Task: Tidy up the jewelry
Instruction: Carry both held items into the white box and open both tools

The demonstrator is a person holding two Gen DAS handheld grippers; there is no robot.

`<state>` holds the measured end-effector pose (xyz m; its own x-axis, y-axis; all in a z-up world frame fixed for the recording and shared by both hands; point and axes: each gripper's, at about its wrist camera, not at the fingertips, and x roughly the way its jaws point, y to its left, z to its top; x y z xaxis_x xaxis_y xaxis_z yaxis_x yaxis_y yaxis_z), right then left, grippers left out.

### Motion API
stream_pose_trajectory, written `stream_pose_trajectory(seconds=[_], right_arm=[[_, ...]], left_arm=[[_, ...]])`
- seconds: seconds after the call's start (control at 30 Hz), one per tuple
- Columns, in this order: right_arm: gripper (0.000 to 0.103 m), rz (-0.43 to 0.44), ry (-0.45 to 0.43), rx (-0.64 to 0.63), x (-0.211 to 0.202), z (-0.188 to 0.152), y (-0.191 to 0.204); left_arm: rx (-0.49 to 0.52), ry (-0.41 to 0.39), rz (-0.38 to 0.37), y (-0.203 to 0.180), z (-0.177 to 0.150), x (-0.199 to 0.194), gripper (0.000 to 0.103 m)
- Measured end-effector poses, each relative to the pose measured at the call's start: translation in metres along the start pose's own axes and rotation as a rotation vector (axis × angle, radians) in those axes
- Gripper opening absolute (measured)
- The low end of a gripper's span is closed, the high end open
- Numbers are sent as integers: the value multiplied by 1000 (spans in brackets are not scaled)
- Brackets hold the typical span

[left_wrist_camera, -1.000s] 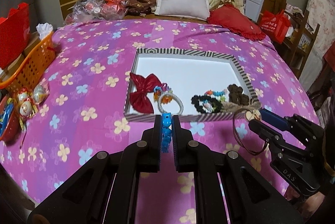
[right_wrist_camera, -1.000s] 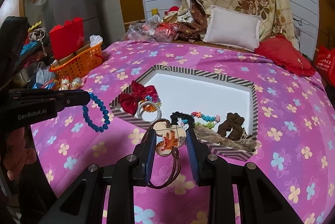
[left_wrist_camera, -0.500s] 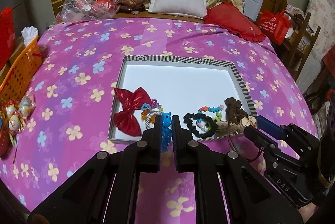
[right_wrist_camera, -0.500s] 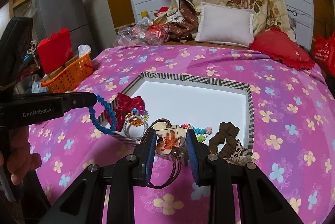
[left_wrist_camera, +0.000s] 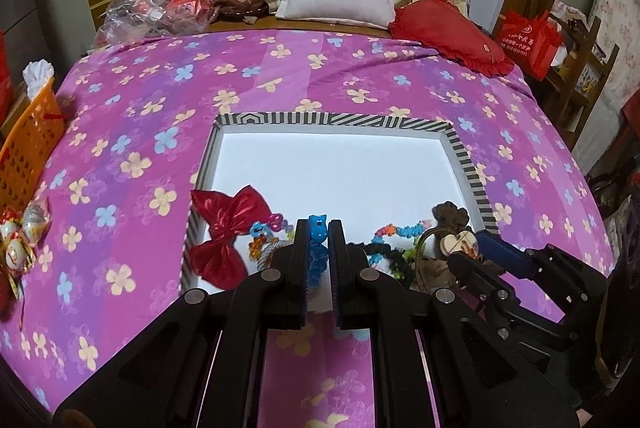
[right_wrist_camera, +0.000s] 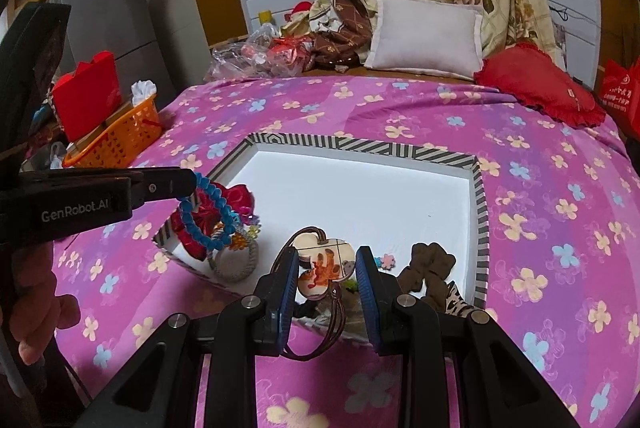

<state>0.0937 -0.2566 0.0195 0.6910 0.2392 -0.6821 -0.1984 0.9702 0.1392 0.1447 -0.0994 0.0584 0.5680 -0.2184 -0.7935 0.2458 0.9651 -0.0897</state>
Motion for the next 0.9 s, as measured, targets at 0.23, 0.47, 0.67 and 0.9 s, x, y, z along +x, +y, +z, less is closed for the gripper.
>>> stream_pose_trajectory(seconds=[0.23,0.47,0.67,0.9], right_arm=[[28,7,31,32,21,2,-11],[28,2,67,19,43,1,-11],[28,-2,93,19,60,0,-12],[28,-9,130,8,80,-4,-8]], left_arm=[[-4,27,0,-1,5,22,8],[-35,68,24,16,2,47,8],[-60,103,40,29,-6,65,8],[-69,143,54,34,-19,82,7]])
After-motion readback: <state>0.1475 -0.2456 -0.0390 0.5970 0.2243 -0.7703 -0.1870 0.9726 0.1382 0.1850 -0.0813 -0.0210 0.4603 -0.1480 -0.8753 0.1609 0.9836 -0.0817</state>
